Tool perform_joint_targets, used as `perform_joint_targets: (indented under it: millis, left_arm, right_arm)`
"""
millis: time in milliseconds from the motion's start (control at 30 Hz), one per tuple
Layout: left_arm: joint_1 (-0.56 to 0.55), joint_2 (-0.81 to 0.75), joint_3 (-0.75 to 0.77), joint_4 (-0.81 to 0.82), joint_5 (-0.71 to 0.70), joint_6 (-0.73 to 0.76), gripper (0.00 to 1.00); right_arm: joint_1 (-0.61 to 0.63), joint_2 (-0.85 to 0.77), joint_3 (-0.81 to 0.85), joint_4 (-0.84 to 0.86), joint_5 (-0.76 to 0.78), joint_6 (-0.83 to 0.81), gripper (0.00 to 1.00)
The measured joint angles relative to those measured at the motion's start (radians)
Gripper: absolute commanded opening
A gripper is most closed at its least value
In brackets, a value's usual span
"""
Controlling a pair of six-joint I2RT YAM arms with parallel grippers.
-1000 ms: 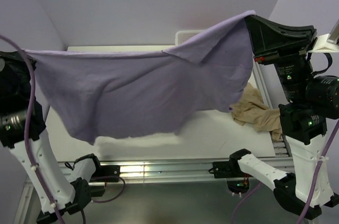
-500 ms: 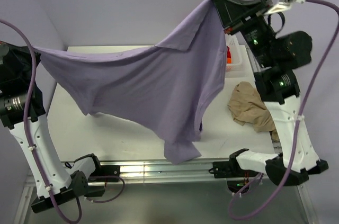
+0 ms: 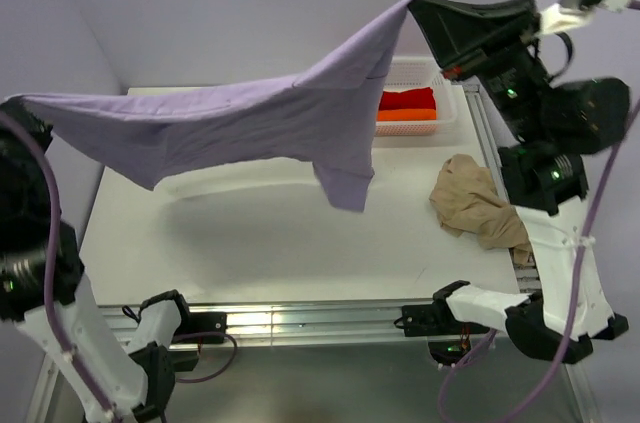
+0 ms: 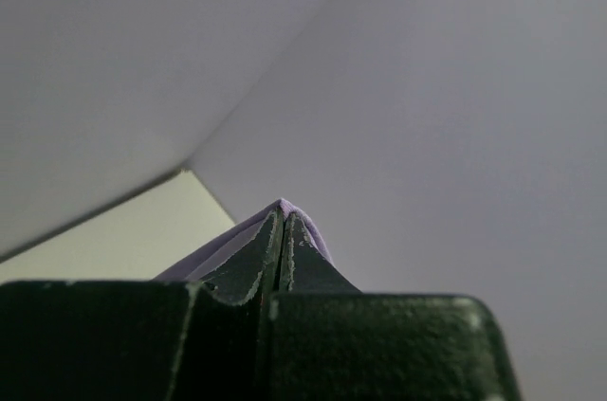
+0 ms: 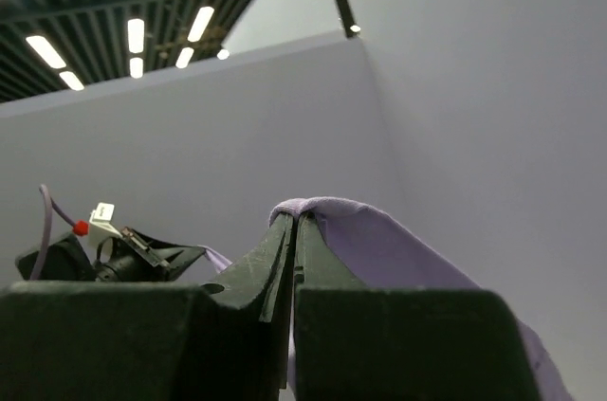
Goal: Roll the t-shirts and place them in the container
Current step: Flatten the tshirt
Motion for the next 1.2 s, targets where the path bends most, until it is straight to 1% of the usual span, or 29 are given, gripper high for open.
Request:
perform_joint_targets:
  millis: [267,400,567,667,733,800,867,1033,1100,1200]
  left_arm:
    - [0.000,-0.177,0.122,-0.062,-0.085,-0.002,0.00]
    - [-0.002,-0.194,0.152,-0.089,-0.098,-0.003,0.00]
    - [-0.022,-0.165,0.161,-0.124,-0.106,-0.005,0.00]
    - [-0.047,-0.148,0.145,-0.123,-0.127,-0.007,0.00]
    - [-0.064,-0.138,0.123,-0.117,-0.143,-0.006,0.00]
    - [-0.076,-0.138,0.061,-0.092,-0.163,-0.006,0.00]
    - [-0.080,-0.143,-0.035,-0.053,-0.174,-0.006,0.00]
    - [-0.082,-0.127,-0.329,0.028,-0.180,-0.008,0.00]
    - [-0.082,-0.102,-0.447,0.069,-0.180,-0.011,0.00]
    - [-0.082,-0.042,-0.571,0.115,-0.180,-0.018,0.00]
  right_arm:
    - [0.027,-0.158,0.001,0.034,-0.036,0.050,0.00]
    - [0.027,-0.211,0.034,0.033,-0.039,0.052,0.00]
    - [0.027,-0.189,0.170,-0.013,-0.037,0.053,0.00]
    - [0.027,-0.134,0.268,-0.044,-0.037,0.061,0.00]
    - [0.027,-0.101,0.283,-0.048,-0.035,0.072,0.00]
    - [0.027,-0.089,0.228,-0.042,-0.030,0.088,0.00]
    - [0.029,-0.085,0.129,-0.027,-0.024,0.102,0.00]
    - [0.029,-0.042,-0.149,0.009,0.000,0.139,0.00]
    - [0.032,-0.001,-0.267,0.047,0.015,0.152,0.00]
    - [0.033,0.089,-0.422,0.092,0.034,0.177,0.00]
